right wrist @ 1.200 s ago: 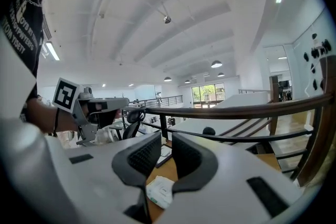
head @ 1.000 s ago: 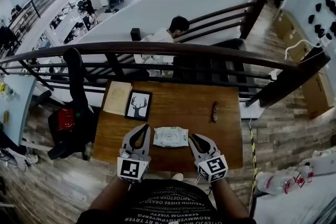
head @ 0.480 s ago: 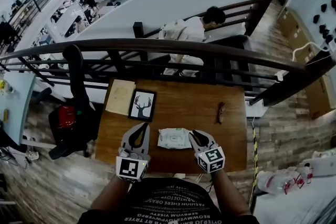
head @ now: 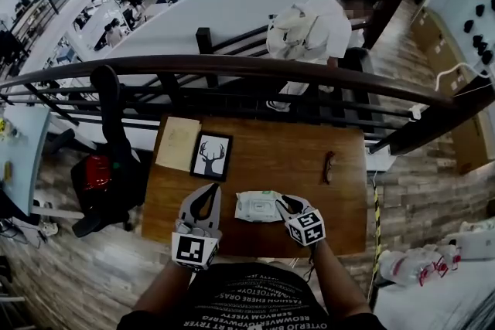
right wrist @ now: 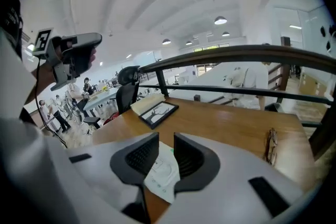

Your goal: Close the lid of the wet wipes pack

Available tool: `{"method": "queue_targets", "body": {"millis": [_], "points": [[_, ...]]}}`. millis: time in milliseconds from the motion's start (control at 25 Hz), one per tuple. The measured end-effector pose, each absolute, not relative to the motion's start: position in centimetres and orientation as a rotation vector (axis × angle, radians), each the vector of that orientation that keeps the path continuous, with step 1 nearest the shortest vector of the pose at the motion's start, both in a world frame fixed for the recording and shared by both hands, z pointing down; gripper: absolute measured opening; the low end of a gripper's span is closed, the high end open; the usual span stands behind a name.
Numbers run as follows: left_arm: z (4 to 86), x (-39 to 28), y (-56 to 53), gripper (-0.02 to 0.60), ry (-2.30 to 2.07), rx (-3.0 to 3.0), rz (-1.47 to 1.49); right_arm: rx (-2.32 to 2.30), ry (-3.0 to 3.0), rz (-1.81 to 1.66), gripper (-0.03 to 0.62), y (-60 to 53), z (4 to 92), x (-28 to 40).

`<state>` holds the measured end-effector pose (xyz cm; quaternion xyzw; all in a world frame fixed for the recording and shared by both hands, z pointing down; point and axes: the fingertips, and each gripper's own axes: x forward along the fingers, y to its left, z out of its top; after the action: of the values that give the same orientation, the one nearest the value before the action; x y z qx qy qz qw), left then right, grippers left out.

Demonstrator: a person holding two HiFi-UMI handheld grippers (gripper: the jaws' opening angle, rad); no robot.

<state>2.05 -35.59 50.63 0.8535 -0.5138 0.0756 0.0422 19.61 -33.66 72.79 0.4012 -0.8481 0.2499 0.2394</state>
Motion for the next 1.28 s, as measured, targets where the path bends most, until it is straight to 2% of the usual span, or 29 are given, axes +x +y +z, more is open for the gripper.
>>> {"method": "queue_targets", "body": {"millis": [120,320,440,1280], "points": [[51.0,1.8,-35.8,0.028,-1.571,2.598,0.243,1.091,-2.293,0.74,0.094,-34.2,74.4,19.6],[51.1,1.5,-35.8,0.028,-1.564,2.596,0.246,1.101,-2.255,0.788,0.037,-34.8,76.2,19.4],[51.0,1.5,-35.9,0.028,-1.56,2.6,0.234,1.072,-2.222,0.786,0.028,-34.7,77.4,19.1],[52.0,1.4,-35.5,0.028,-1.537,2.588,0.254,1.082,-2.16,0.842,0.028,-34.6,80.1,18.5]]}}
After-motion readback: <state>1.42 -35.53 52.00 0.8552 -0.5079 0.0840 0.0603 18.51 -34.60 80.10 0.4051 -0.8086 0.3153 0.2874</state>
